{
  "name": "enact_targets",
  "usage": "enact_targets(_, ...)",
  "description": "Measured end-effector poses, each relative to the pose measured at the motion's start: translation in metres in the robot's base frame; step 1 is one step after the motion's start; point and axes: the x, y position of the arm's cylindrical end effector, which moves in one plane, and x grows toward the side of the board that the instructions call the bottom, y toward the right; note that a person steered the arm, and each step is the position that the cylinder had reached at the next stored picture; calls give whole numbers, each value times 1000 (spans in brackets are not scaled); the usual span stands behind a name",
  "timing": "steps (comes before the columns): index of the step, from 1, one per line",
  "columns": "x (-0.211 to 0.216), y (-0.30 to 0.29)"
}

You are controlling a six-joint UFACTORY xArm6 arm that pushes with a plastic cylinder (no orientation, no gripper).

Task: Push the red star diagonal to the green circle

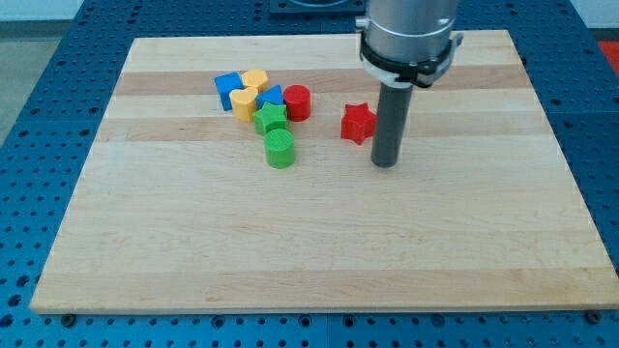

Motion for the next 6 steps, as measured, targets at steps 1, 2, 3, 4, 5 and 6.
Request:
enact_targets(1, -3, -18)
enact_targets(2, -26, -35)
enact_targets(3, -64, -40)
enact_targets(4, -70, -40)
enact_targets(5, -50, -38)
enact_targets(6, 7, -30)
